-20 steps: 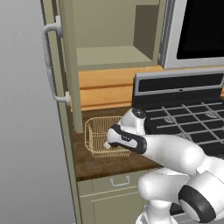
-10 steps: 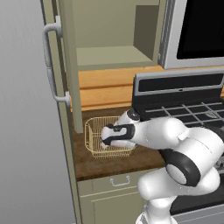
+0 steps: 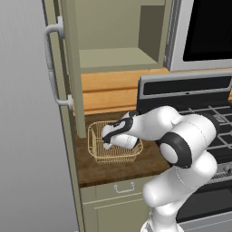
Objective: Open the cabinet, pick up the bread from the cabinet and place it in the basket. Then move the basket to the dining counter.
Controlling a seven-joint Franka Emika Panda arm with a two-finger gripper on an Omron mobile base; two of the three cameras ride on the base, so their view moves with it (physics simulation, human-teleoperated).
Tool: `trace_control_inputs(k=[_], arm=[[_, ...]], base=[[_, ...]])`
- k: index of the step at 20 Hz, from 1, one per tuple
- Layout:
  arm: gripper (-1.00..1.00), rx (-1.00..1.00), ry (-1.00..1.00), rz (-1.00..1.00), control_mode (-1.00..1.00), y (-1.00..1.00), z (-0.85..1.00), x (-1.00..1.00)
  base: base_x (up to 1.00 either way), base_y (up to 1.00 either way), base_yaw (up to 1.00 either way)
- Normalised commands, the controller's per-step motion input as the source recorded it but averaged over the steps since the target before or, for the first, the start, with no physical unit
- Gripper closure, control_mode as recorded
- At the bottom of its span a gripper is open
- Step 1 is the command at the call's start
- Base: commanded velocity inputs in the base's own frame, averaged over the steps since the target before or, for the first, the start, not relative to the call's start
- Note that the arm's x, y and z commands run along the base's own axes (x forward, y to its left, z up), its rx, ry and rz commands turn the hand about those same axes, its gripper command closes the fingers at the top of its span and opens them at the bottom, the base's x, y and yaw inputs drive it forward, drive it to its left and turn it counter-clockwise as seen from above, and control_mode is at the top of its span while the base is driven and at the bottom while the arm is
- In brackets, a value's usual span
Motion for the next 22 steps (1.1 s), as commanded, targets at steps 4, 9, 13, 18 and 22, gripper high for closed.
trace_control_inputs(k=[4, 9, 13, 18, 22], arm=[[-1.00, -0.04, 0.00, 0.00, -1.00, 0.00, -0.35, 0.18], [-1.00, -0.01, 0.00, 0.00, -1.00, 0.00, -0.07, 0.10], [-1.00, 0.00, 0.00, 0.00, -1.00, 0.00, 0.00, 0.02], [-1.00, 0.00, 0.00, 0.00, -1.00, 0.00, 0.04, 0.00], [-1.00, 0.00, -0.02, 0.00, -1.00, 0.00, 0.23, -0.07]], base=[[0.00, 0.00, 0.00], [0.00, 0.00, 0.00], [0.00, 0.00, 0.00], [0.00, 0.00, 0.00], [0.00, 0.00, 0.00]])
